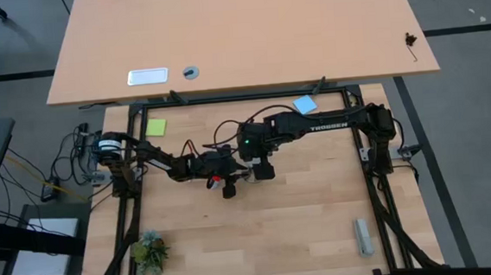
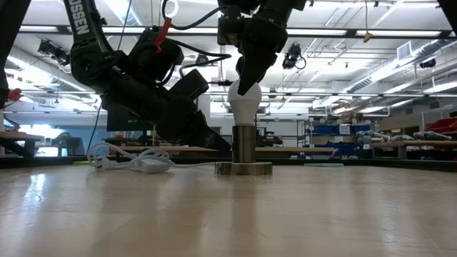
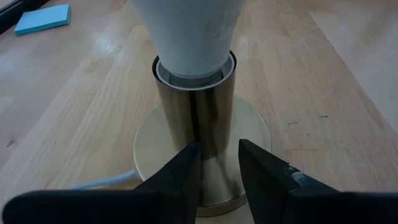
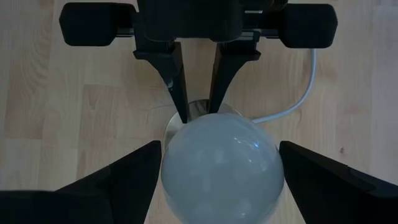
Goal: Screw lightbulb
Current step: Insert the light bulb into the lamp
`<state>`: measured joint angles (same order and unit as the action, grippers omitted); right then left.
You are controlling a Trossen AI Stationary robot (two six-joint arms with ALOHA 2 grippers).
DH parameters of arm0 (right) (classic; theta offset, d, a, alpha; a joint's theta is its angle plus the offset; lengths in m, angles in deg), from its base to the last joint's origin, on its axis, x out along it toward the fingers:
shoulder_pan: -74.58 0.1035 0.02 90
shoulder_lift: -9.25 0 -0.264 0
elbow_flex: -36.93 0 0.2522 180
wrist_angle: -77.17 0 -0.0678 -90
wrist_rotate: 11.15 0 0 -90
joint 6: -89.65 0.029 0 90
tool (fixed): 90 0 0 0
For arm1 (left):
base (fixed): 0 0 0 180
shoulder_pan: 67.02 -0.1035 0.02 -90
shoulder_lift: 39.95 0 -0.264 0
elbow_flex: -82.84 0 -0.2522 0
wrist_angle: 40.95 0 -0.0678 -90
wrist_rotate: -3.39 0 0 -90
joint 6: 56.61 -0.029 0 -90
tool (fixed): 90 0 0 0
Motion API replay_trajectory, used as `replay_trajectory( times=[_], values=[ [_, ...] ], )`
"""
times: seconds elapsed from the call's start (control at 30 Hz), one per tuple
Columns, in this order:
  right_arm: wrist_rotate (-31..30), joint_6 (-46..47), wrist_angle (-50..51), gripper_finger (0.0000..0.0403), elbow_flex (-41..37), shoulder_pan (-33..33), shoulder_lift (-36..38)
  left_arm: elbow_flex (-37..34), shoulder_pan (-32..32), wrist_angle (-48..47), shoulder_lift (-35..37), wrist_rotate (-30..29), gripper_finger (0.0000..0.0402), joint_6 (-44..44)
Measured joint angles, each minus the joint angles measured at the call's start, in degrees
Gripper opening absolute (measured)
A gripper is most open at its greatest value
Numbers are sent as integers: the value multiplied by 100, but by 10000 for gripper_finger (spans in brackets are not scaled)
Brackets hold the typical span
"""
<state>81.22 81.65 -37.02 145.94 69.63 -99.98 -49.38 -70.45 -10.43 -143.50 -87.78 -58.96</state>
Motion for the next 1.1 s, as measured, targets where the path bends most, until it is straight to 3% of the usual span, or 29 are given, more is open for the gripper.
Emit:
replay_trajectory(
  times=[0.3,0.57,1.1],
  values=[
    [-105,-386,248,333,514,33,13,0,0,-2,0,20,114,2],
    [-134,-1887,829,316,633,189,-12,-2,0,-3,0,17,114,2],
    [-140,-1920,878,260,633,184,-24,-2,0,2,0,-7,114,4]
  ],
)
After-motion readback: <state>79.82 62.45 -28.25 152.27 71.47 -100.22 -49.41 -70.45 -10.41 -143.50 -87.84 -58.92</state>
